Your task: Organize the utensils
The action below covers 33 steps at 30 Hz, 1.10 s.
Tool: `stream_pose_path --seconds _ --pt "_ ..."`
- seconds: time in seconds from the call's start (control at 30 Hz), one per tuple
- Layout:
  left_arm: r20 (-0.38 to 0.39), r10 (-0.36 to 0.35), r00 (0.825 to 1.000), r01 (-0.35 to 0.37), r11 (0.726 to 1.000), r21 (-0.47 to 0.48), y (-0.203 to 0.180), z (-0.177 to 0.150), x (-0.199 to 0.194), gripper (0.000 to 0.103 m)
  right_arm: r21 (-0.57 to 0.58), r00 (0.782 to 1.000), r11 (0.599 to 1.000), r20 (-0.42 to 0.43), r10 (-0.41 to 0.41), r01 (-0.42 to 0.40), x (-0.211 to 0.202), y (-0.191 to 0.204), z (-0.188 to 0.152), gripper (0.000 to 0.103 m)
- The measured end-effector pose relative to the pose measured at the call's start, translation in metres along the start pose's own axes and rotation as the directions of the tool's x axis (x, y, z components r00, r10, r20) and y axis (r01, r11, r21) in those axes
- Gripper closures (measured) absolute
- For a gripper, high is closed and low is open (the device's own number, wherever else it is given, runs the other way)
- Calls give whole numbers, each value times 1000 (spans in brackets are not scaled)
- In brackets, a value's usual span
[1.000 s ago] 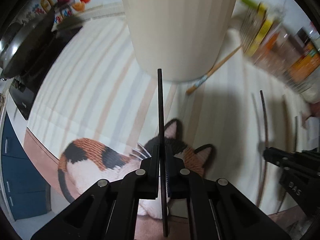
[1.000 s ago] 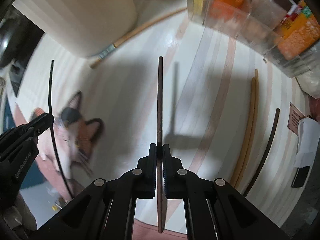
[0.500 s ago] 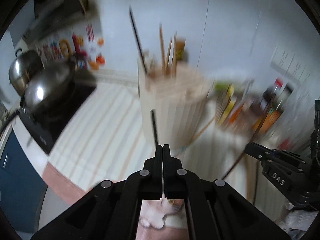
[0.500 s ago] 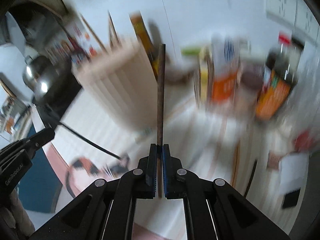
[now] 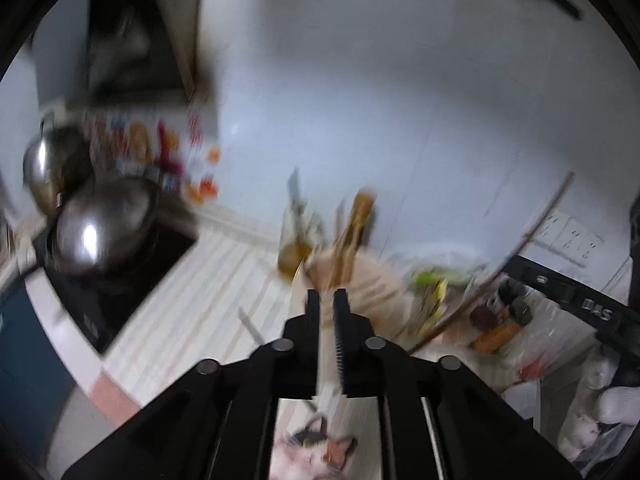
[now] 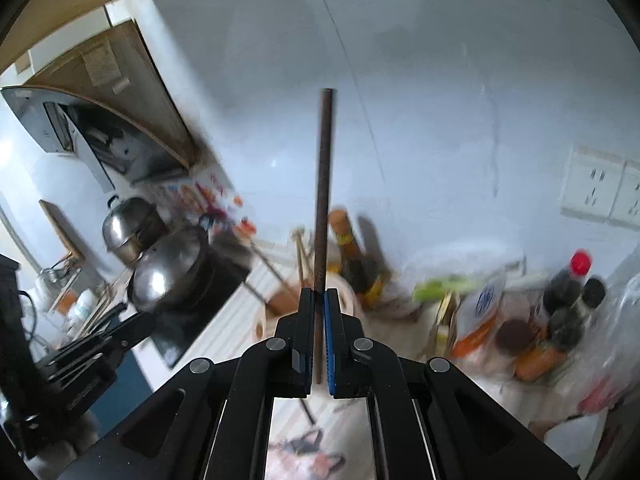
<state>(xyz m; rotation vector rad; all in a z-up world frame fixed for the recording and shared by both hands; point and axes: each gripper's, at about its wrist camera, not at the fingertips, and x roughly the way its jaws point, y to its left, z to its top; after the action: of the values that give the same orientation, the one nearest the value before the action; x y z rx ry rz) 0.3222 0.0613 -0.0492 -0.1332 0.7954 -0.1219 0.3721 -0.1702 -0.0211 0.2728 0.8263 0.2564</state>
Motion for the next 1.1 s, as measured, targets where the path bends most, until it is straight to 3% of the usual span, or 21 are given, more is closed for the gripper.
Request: stream_pose_path --seconds 0.03,0.07,0.1,0.2,0.3,0.43,0.47,0.67,0.7,0.73,0.77,0.8,0.83,0.87,0.93,0.97,1.1 --pt "-39 15 999 -16 1000 -26 10 -11 11 79 12 999 1000 -46 7 -6 8 -5 -10 98" --pt "-69 29 997 -33 998 -47 17 -20 21 64 28 996 1000 -89 10 -8 15 -10 -20 98" --pt "-104 46 993 -54 996 -72 26 -34 34 58 38 991 999 -130 11 -6 24 -16 -33 98" --pt "-237 61 970 -91 989 -117 42 -74 80 58 101 956 995 -293 13 17 61 -42 -85 98" --pt "-352 60 934 -114 984 -137 46 -107 127 58 179 885 981 -466 24 68 100 -75 -140 98" --pt "-456 55 888 -125 984 -124 34 -135 184 58 234 790 961 -613 26 150 146 -111 -185 99" --pt "-474 71 878 -139 984 -111 32 -140 198 59 235 756 957 -654 28 169 160 -119 -195 103" --pt "-544 145 826 -193 981 -32 20 -166 257 59 187 656 938 -753 -53 291 212 -150 -230 103" --pt "-545 163 823 -204 979 -15 19 -169 262 60 191 652 934 -757 -55 301 214 -153 -234 103" --pt "-525 187 830 -216 976 7 16 -169 262 63 200 668 932 -742 -56 301 212 -153 -233 100" --pt "-510 200 837 -216 976 28 11 -170 263 71 199 669 932 -741 -58 302 212 -153 -235 100" --pt "-501 198 842 -207 978 38 7 -170 263 86 205 670 931 -740 -54 302 211 -153 -236 97" --pt "-499 201 843 -206 977 46 5 -171 262 92 213 672 929 -739 -50 303 214 -154 -237 90" --pt "-498 218 839 -213 975 68 2 -173 262 94 228 676 925 -735 -40 303 213 -154 -238 85" --pt "-494 228 839 -214 973 84 3 -178 258 97 246 687 921 -726 -31 302 212 -150 -237 54" --pt "-493 230 839 -216 973 87 5 -182 254 98 251 693 919 -720 -32 303 211 -147 -236 48" --pt "-516 226 826 -216 973 80 25 -208 220 99 285 729 920 -684 -1 269 213 -125 -237 44"
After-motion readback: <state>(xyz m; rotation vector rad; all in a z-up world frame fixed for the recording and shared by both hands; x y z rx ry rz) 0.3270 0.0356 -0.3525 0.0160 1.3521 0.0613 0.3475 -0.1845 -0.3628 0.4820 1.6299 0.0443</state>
